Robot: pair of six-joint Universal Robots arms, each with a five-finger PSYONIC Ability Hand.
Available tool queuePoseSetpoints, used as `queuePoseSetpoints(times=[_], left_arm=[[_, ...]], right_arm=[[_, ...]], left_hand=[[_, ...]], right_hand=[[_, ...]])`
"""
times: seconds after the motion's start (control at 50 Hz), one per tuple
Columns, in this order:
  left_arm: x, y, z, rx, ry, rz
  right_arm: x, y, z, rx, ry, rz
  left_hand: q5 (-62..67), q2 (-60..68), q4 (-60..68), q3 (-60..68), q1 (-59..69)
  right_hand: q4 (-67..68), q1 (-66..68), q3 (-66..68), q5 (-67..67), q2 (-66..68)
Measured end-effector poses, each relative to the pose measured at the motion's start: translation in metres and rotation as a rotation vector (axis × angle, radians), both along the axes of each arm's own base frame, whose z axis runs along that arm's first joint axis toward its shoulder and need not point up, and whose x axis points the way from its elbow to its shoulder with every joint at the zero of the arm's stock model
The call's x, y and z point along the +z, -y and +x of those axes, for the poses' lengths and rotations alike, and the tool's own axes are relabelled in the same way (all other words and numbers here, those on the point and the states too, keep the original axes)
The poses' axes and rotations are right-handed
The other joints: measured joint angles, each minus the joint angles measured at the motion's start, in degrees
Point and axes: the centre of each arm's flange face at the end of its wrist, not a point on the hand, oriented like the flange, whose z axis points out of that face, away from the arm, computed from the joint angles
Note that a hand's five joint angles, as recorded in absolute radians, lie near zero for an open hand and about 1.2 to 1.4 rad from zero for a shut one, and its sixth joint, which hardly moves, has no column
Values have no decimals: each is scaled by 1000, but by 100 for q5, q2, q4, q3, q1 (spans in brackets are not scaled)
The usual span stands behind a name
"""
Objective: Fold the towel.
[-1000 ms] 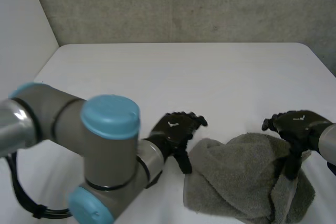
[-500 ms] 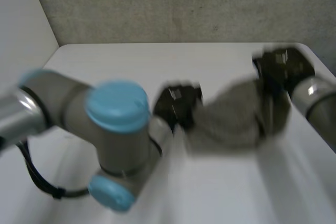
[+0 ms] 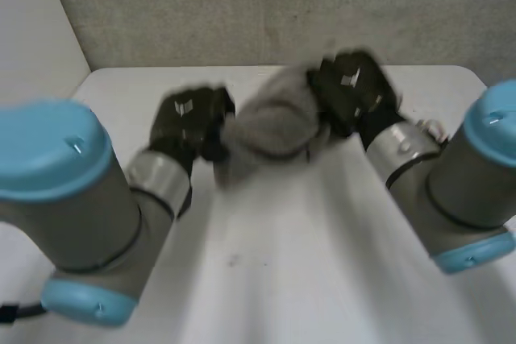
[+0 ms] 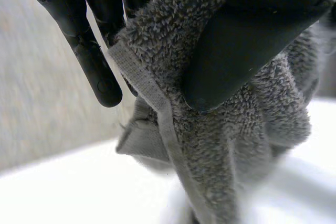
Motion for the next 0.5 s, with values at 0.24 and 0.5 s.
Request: queuePoseSetpoints(times=[0.24, 0.5], left_arm=[[-71, -32, 26, 0, 161, 202], [-73, -44, 37, -3, 178, 226]], right_arm=[[-81, -17, -8, 6, -156, 272], [-72, -44, -27, -5, -229, 415]], left_hand=[[0, 1, 0, 1, 0], [-3504, -3708, -3640, -3694, -3404]], right_hand=[[0, 11, 0, 0, 0], [-4326, -4314, -4232, -4325, -4322]])
